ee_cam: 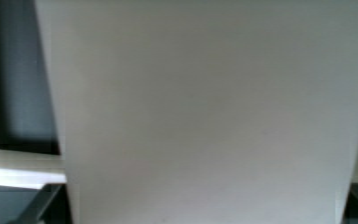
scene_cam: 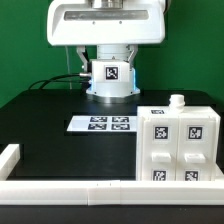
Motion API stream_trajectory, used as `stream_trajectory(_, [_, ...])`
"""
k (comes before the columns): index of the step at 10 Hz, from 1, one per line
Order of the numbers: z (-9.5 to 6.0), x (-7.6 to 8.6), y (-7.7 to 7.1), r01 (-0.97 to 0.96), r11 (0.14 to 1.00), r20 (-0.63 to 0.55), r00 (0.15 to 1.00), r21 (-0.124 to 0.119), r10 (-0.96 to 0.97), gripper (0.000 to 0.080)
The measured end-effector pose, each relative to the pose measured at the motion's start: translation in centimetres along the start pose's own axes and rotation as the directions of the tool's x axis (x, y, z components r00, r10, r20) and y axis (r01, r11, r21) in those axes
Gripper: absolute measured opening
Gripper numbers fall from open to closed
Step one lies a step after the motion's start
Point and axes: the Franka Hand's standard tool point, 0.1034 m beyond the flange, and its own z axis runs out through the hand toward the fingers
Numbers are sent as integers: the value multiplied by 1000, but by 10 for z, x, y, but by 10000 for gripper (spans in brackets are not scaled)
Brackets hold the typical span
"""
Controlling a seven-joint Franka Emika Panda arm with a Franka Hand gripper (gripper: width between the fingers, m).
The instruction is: Assemble cabinet
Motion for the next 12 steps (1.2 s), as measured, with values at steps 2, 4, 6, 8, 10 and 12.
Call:
stream_trajectory(2, [-1,2,-3,38,999,-1,999,1,-38,557])
stream_trajectory(4, [-8,30,-29,35,999,-12,999,9,-35,557])
stream_trajectory(6, [-6,62,-49,49,998,-22,999,40,-48,557])
stream_trajectory(8, [-1,82,-72,58,997,-29,998,51,-57,557])
stream_trajectory(10, [0,81,-71,61,997,-27,998,51,-59,557])
stream_trajectory(12, [2,81,-73,63,997,-25,998,52,-62,557])
